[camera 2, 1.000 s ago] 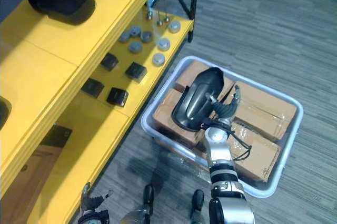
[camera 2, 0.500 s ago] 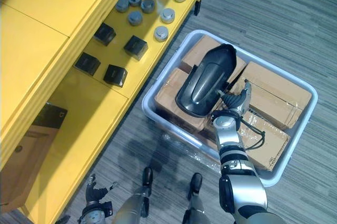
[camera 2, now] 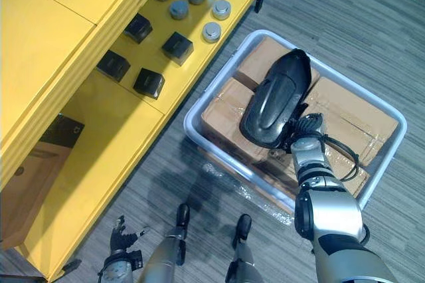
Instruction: Walk over and take plastic housings, then place them on the shelf
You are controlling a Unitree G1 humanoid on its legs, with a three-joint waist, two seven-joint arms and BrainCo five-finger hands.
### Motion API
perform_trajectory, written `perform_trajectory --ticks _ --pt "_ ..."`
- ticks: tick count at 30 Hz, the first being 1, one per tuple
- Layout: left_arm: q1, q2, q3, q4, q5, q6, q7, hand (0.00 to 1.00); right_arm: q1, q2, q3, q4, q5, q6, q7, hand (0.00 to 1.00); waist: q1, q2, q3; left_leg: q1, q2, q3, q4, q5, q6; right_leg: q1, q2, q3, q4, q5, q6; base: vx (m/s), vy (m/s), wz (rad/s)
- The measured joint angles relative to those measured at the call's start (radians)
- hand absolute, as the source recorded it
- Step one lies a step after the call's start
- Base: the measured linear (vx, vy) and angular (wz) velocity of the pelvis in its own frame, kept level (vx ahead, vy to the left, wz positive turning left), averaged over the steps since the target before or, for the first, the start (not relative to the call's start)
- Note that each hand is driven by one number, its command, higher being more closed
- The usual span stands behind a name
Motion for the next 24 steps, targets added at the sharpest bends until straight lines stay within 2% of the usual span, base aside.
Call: perform_trajectory --ticks 2,3,5,7,11,14,16,17,18,19,20,22,24 --pt "0.028 0.001 -0.035 -0.205 0.0 -0.003 -0.032 0.0 0.002 -0.021 0.023 -0.036 -0.022 0.002 0.001 1.0 -0.01 0.001 0.0 0.039 -0.006 0.0 -0.007 0.0 0.0 0.04 -0.005 -0.002 -0.009 0.0 0.0 0.07 0.038 0.09" --pt "0.028 0.0 -0.037 -0.248 -0.002 -0.007 -0.043 0.0 0.005 -0.026 0.041 -0.057 -0.026 0.002 0.0 1.0 -0.013 0.001 0.0 0.048 -0.007 0.0 -0.01 0.0 0.0 0.048 -0.005 -0.002 -0.009 0.0 0.0 0.05 0.035 0.01" --pt "0.015 0.003 -0.038 -0.375 -0.032 -0.019 -0.083 0.0 0.032 -0.047 0.108 -0.201 -0.067 -0.003 -0.006 1.0 -0.035 0.002 -0.002 0.072 -0.007 0.004 -0.021 0.0 0.0 0.066 -0.006 0.0 -0.009 0.0 0.0 0.03 0.028 -0.03" --pt "-0.004 0.011 -0.041 -0.429 -0.08 -0.023 -0.11 0.0 0.072 -0.064 0.139 -0.328 -0.116 -0.009 -0.01 1.0 -0.055 0.001 -0.003 0.089 -0.007 0.006 -0.034 0.0 0.001 0.076 -0.006 0.001 -0.01 0.0 0.0 0.0 0.0 0.0" --pt "-0.093 0.044 -0.074 -0.437 -0.121 -0.02 -0.146 0.0 0.201 -0.066 0.173 -0.538 -0.221 -0.015 -0.012 1.0 -0.08 0.0 -0.038 0.132 0.0 0.028 -0.054 0.002 -0.001 0.102 -0.003 0.018 -0.015 0.0 0.0 0.04 -0.004 -0.13" --pt "-0.207 0.064 -0.112 -0.42 -0.121 -0.014 -0.16 0.0 0.328 -0.046 0.184 -0.696 -0.283 -0.019 -0.015 1.0 -0.106 -0.001 -0.1 0.174 0.004 0.057 -0.084 0.003 -0.003 0.115 -0.001 0.04 -0.019 0.0 0.0 0.04 0.008 -0.24" --pt "-0.258 0.069 -0.127 -0.378 -0.125 -0.014 -0.162 0.0 0.364 -0.027 0.187 -0.74 -0.312 -0.02 -0.016 1.0 -0.119 -0.005 -0.13 0.188 0.005 0.069 -0.099 0.006 -0.004 0.116 -0.001 0.054 -0.02 0.0 0.0 0.03 0.015 -0.17" --pt "-0.304 0.074 -0.152 -0.321 -0.15 -0.013 -0.164 0.0 0.381 -0.023 0.209 -0.764 -0.342 -0.02 -0.017 1.0 -0.137 -0.005 -0.154 0.195 0.004 0.074 -0.111 0.01 -0.005 0.116 -0.002 0.055 -0.022 0.0 0.0 0.02 0.012 -0.14" --pt "-0.331 0.079 -0.164 -0.286 -0.185 -0.012 -0.169 0.0 0.387 -0.023 0.22 -0.773 -0.348 -0.023 -0.018 1.0 -0.141 -0.006 -0.162 0.2 0.005 0.077 -0.118 0.014 -0.005 0.117 -0.002 0.055 -0.022 0.0 0.0 0.02 0.01 -0.05" --pt "-0.401 0.082 -0.213 -0.203 -0.286 -0.002 -0.183 0.0 0.397 -0.02 0.229 -0.8 -0.368 -0.024 -0.019 1.0 -0.156 -0.008 -0.169 0.223 0.004 0.077 -0.141 0.025 -0.007 0.131 -0.002 0.054 -0.024 0.0 0.0 0.0 0.0 0.0" --pt "-0.423 0.082 -0.23 -0.177 -0.31 0.002 -0.184 0.0 0.397 -0.018 0.234 -0.808 -0.375 -0.024 -0.02 0.0 -0.161 -0.011 -0.173 0.23 0.004 0.078 -0.15 0.029 -0.007 0.133 -0.001 0.054 -0.025 0.0 0.0 0.0 0.0 0.0" --pt "-0.491 0.072 -0.277 -0.106 -0.421 0.018 -0.187 0.0 0.395 -0.01 0.252 -0.814 -0.376 -0.033 -0.024 0.0 -0.169 -0.019 -0.192 0.251 0.005 0.084 -0.189 0.05 -0.01 0.133 0.0 0.056 -0.025 0.0 0.0 -0.02 0.007 -0.04" --pt "-0.515 0.065 -0.279 -0.09 -0.46 0.019 -0.179 0.0 0.381 0.004 0.253 -0.793 -0.374 -0.037 -0.026 0.0 -0.173 -0.022 -0.197 0.261 0.005 0.085 -0.213 0.063 -0.012 0.132 0.001 0.056 -0.025 0.0 -0.001 -0.02 0.005 0.0"
